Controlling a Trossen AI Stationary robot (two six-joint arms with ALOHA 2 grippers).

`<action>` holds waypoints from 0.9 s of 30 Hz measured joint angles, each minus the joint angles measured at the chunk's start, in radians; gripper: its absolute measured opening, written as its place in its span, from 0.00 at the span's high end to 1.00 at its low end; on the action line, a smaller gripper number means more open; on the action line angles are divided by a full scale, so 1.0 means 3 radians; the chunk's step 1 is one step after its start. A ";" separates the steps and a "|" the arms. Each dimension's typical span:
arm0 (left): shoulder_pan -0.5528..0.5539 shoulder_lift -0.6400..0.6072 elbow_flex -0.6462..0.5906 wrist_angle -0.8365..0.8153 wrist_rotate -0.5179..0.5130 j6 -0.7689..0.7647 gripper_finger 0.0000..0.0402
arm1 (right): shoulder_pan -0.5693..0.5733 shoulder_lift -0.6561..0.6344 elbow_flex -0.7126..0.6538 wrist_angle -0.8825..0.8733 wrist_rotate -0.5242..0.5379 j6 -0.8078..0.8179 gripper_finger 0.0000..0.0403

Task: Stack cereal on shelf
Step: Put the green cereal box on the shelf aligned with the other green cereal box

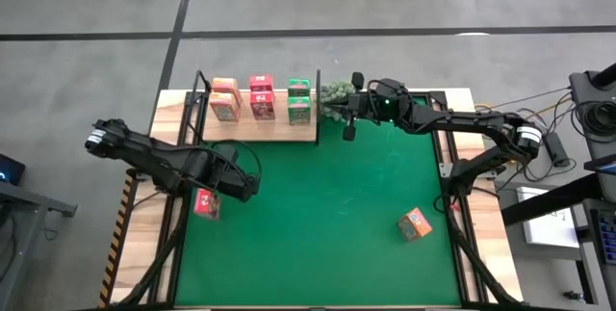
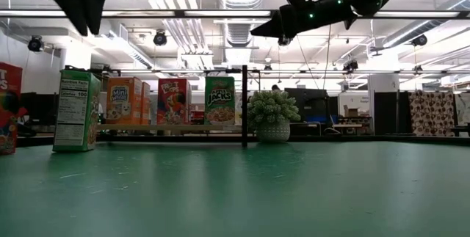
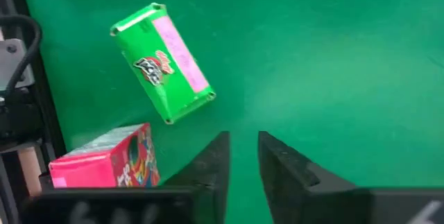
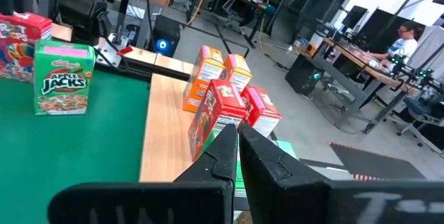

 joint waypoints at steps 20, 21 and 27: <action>0.0001 -0.0003 -0.0488 0.0061 -0.0275 -0.0254 0.35 | -0.0003 0.0000 0.0000 -0.0013 -0.0001 -0.0009 0.98; 0.0001 -0.0003 -0.0501 0.0059 -0.0306 -0.0256 0.35 | -0.0003 0.0000 0.0000 -0.0014 -0.0001 -0.0009 0.98; 0.0025 -0.0002 -0.0583 0.0063 -0.0480 -0.0303 0.35 | -0.0003 0.0000 0.0000 -0.0017 -0.0001 -0.0009 0.98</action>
